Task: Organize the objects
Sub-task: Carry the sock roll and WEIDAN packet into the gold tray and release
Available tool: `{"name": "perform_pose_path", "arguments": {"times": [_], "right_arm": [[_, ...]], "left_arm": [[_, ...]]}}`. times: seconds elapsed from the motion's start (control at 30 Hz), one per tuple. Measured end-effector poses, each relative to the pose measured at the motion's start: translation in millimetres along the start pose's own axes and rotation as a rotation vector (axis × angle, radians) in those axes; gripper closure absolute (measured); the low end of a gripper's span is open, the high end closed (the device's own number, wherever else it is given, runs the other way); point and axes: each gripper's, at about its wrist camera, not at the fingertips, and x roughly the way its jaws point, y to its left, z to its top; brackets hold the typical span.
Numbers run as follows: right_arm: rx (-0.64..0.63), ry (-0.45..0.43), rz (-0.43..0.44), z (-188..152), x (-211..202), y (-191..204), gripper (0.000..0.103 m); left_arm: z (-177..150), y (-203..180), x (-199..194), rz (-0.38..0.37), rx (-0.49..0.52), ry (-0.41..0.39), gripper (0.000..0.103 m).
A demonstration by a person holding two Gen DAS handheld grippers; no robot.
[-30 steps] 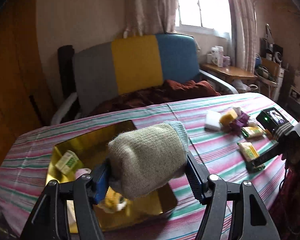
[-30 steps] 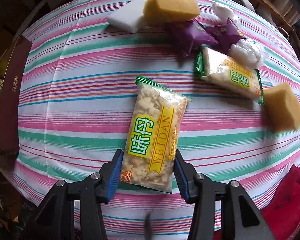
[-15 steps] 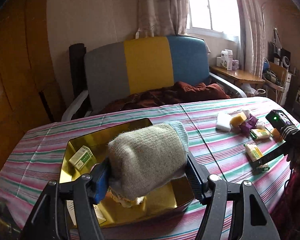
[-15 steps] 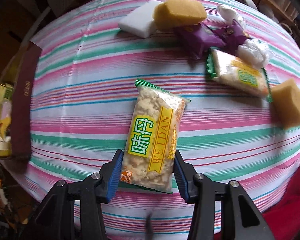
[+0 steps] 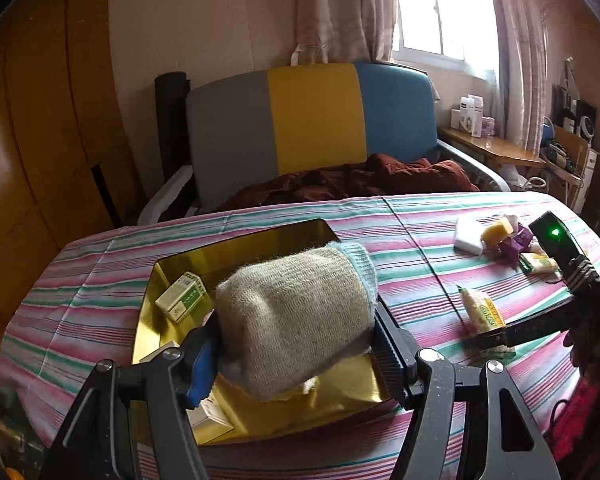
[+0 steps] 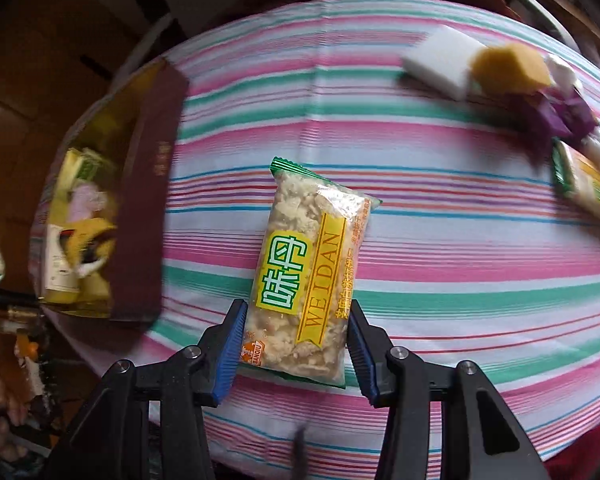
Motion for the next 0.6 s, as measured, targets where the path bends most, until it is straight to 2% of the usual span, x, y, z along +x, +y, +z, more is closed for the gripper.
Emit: {"name": "perform_pose_path", "arguments": {"times": [0.3, 0.47, 0.6], "right_arm": [[-0.092, -0.076, 0.093, 11, -27, 52, 0.055], [-0.151, -0.098, 0.122, 24, -25, 88, 0.055], [-0.204, -0.099, 0.119, 37, -17, 113, 0.055]], "left_arm": [[-5, 13, 9, 0.01, -0.019, 0.025, 0.035], [-14, 26, 20, 0.016, -0.049, 0.068, 0.035], [-23, 51, 30, 0.05, -0.106, 0.105, 0.035]]}}
